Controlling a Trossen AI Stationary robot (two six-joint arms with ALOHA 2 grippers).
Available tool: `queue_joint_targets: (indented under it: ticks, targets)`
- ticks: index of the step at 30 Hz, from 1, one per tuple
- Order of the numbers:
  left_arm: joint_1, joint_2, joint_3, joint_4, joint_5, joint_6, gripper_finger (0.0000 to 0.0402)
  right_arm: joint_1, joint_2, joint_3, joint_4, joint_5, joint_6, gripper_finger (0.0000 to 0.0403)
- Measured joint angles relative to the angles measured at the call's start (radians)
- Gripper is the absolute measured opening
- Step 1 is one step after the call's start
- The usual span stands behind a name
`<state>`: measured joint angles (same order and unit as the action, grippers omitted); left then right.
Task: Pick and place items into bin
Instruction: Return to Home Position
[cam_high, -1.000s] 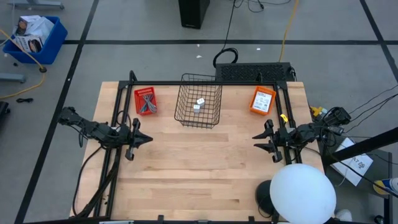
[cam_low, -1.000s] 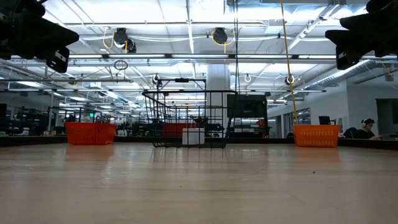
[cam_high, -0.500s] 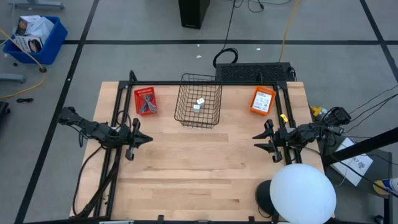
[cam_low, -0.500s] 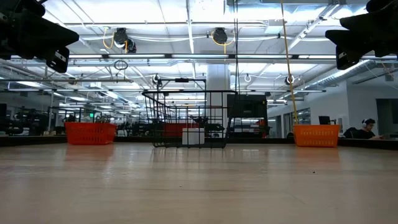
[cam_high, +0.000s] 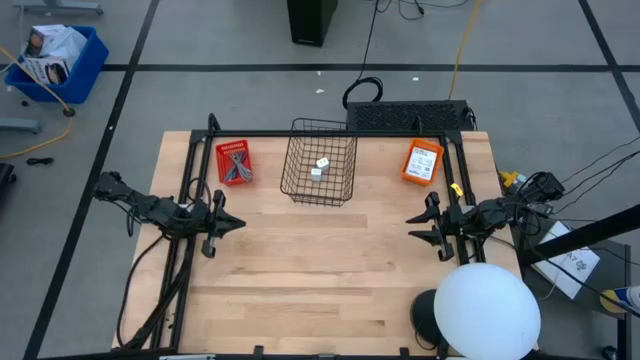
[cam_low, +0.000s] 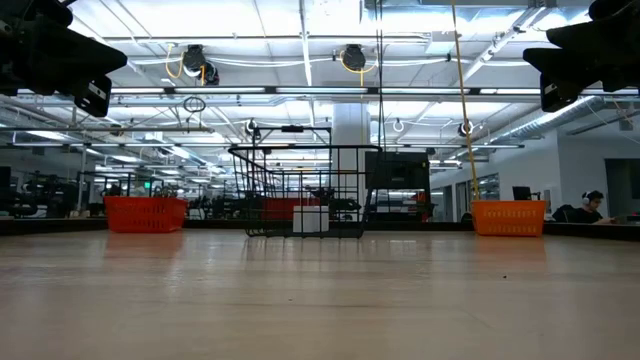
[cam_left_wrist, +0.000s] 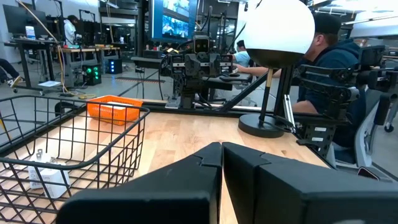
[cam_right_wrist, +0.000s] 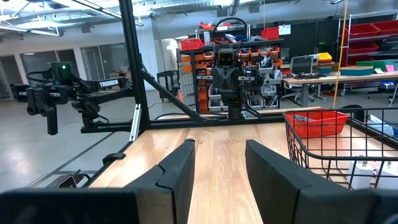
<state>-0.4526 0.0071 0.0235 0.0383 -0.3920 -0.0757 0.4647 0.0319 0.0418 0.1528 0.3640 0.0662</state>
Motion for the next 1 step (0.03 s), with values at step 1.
queue_joint_targets:
  ticks: [1]
  targets:
    - [0.0,0.0,0.0,0.0,0.0,0.0,0.0017,0.0,0.0,0.0,0.0,0.0,0.0,0.0132]
